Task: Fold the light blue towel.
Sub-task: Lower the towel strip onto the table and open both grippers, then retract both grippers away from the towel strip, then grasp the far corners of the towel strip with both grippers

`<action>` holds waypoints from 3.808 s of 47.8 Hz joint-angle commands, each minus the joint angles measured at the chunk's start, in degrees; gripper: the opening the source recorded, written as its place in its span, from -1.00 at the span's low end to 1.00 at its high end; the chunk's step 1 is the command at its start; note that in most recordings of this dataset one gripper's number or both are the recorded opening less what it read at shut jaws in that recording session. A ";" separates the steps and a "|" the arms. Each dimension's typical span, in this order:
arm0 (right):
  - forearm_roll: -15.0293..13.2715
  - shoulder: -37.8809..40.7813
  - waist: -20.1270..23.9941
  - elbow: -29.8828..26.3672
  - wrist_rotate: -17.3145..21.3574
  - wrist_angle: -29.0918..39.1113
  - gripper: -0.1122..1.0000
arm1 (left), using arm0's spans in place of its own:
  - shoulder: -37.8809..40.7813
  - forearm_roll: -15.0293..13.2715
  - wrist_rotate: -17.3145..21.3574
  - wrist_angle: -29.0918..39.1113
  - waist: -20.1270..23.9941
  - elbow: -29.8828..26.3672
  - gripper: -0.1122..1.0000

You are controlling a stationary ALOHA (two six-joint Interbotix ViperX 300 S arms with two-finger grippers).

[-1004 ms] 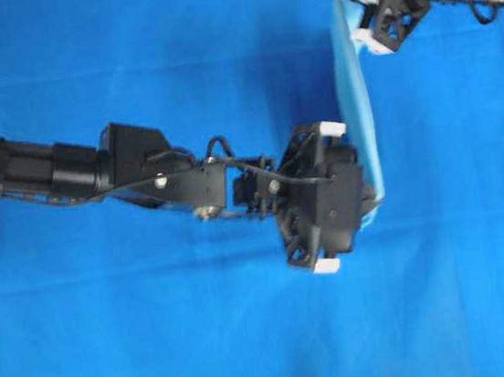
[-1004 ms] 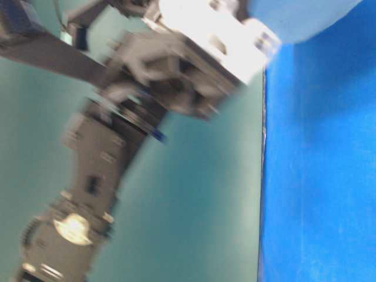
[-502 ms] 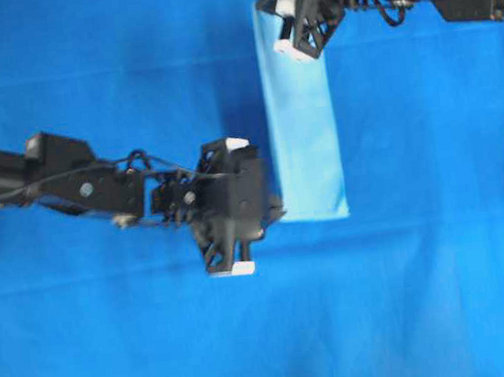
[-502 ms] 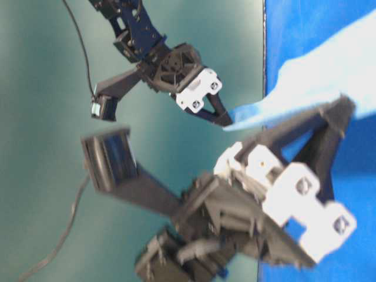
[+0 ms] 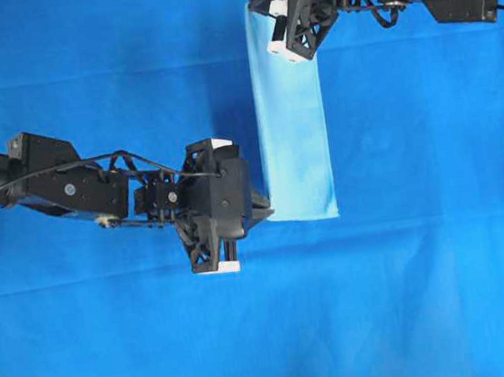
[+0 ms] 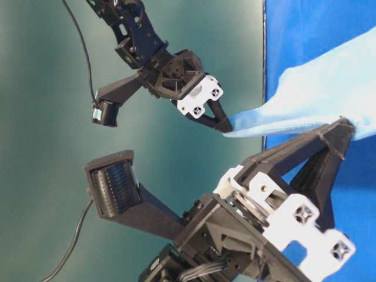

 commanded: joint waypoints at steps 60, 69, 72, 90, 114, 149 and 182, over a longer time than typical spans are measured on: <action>2.72 -33.40 4.39 25.31 6.68 -7.38 0.24 | -31.64 0.09 4.31 -9.40 13.89 20.74 0.53; 2.72 -36.91 4.39 31.82 9.49 -14.41 0.24 | -31.73 0.00 3.08 -17.49 17.58 25.31 0.52; 2.72 -37.00 4.39 32.08 10.02 -14.24 0.24 | -31.55 0.00 2.64 -17.49 17.84 25.22 0.52; 2.72 -36.83 4.22 31.20 9.93 -13.45 0.24 | -31.46 0.00 2.55 -16.96 17.84 25.05 0.52; 0.00 -18.90 -2.29 18.98 8.79 -4.57 0.24 | -15.21 0.00 4.31 -15.03 26.28 13.10 0.52; -3.43 6.86 -9.49 7.91 8.70 -7.12 0.24 | 11.07 0.00 4.22 -14.68 36.47 -3.43 0.52; -1.85 5.27 -9.67 11.07 9.76 -5.45 -0.68 | 10.46 0.09 8.96 -11.25 35.68 -5.19 -0.76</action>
